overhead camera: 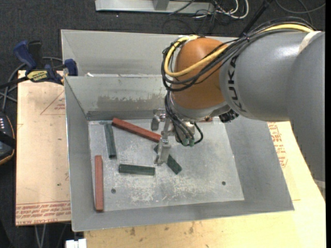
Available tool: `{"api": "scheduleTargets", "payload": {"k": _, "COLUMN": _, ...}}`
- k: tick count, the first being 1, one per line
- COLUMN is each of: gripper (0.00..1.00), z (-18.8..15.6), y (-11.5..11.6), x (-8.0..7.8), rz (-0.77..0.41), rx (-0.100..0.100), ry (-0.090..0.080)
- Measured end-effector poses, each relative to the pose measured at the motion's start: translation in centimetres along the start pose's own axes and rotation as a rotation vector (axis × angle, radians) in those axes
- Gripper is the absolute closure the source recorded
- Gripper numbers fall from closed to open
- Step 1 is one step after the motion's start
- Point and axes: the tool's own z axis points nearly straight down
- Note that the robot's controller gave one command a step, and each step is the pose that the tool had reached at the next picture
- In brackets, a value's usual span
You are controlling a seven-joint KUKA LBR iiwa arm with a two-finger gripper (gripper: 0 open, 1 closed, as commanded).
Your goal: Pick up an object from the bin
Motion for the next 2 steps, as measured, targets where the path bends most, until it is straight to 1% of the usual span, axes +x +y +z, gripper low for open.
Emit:
{"api": "scheduleTargets", "payload": {"k": 1, "gripper": 0.00, "z": 11.12, "y": 2.85, "x": 5.38, "rz": 0.042, "rx": 0.005, "ry": 0.019}}
{"api": "scheduleTargets", "payload": {"k": 2, "gripper": 1.00, "z": 10.61, "y": 2.75, "x": 4.97, "rz": 0.045, "rx": 0.003, "ry": 0.009}}
